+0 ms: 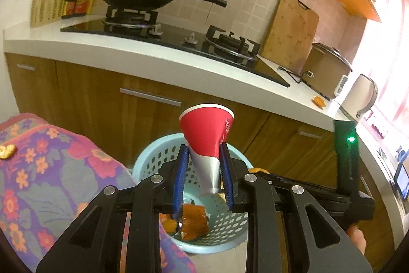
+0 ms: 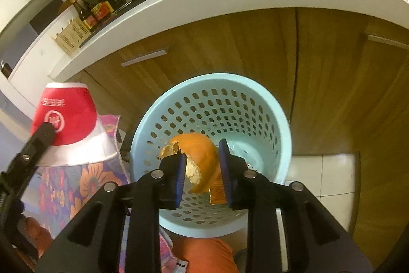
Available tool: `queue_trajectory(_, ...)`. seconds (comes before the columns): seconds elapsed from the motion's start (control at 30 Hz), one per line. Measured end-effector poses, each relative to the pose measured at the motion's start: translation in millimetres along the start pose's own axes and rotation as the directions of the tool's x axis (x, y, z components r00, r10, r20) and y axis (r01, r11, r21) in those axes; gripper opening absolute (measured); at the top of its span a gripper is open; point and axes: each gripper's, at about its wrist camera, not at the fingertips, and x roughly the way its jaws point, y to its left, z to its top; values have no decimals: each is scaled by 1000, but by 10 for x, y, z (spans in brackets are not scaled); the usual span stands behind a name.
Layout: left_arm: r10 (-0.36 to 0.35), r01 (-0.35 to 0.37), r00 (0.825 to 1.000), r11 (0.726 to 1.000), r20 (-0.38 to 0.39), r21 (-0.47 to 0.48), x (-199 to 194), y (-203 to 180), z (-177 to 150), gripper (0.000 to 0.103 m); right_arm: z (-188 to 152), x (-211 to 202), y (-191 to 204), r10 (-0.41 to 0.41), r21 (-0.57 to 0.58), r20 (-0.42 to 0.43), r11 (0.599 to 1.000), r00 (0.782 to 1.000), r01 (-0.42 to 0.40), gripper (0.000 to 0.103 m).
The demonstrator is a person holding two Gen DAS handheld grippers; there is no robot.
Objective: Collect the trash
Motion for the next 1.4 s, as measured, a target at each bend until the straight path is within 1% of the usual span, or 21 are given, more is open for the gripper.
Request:
queue_trajectory(0.07,-3,3,1000,1000,-6,-7,48,1,-8,23,4,-33,-34,-5,-7,5,1000,1000,5,28)
queue_trajectory(0.1,-4,4,1000,1000,-9,-9,72,2,-8,23,5,-48,-39,-9,-15,9,1000,1000,9,37)
queue_trajectory(0.13,-6,6,1000,1000,-10,-11,87,2,-6,23,-2,-64,-46,-9,-19,12,1000,1000,10,49)
queue_trajectory(0.17,-9,9,1000,1000,-11,-14,99,3,-6,23,-9,-78,-56,-8,-21,16,1000,1000,9,52)
queue_trajectory(0.37,-10,10,1000,1000,-22,-7,157,-14,-15,23,-18,-120,-84,8,-11,22,1000,1000,-8,52)
queue_trajectory(0.43,-14,13,1000,1000,-23,-14,167,-12,-9,23,-16,-143,-74,1,-14,29,1000,1000,-1,52)
queue_trajectory(0.47,-16,16,1000,1000,-23,-18,164,-6,-9,23,-15,-159,-70,-8,-17,33,1000,999,9,53)
queue_trajectory(0.5,-17,17,1000,1000,-22,-20,161,-3,-2,23,-15,-169,-73,-9,-16,32,1000,999,9,62)
queue_trajectory(0.53,-17,17,1000,1000,-21,-21,157,-3,1,23,-17,-175,-78,-7,-10,29,1000,1000,7,68)
queue_trajectory(0.77,-20,20,1000,1000,-17,-7,106,-2,-28,24,-36,-257,-24,5,-24,45,1000,999,-4,68)
queue_trajectory(0.83,-14,14,1000,1000,-20,2,106,-14,-46,43,-43,-301,25,10,-42,54,999,998,-8,68)
queue_trajectory(0.87,9,-9,1000,1000,-11,7,91,-18,-65,54,-45,-317,46,5,-51,58,999,998,-2,68)
queue_trajectory(0.97,20,-20,1000,1000,-4,9,51,-17,-83,54,-63,-381,120,-12,-81,75,997,997,18,68)
queue_trajectory(1.07,22,-22,1000,1000,19,6,-64,-18,7,55,-80,-462,193,-22,-104,92,994,995,32,68)
queue_trajectory(1.13,14,-15,999,1000,48,19,-172,-47,96,61,-80,-543,239,-27,-115,117,993,993,41,68)
queue_trajectory(1.17,25,-27,997,999,75,32,-250,-71,152,69,-76,-598,273,-31,-121,134,992,990,47,68)
queue_trajectory(1.2,51,-56,994,997,99,49,-323,-96,188,76,-72,-651,308,-36,-127,153,990,988,56,68)
queue_trajectory(1.27,94,-104,988,992,125,76,-420,-126,186,78,-71,-747,374,-51,-137,189,988,981,77,68)
queue_trajectory(1.3,132,-144,982,986,131,86,-471,-129,156,78,-70,-780,402,-55,-140,201,987,978,84,69)
queue_trajectory(1.33,175,-187,975,979,137,85,-524,-118,101,78,-76,-814,428,-61,-143,216,985,975,93,71)
queue_trajectory(1.4,223,-235,962,970,156,67,-607,-60,-10,84,-100,-863,484,-75,-152,245,982,967,114,73)
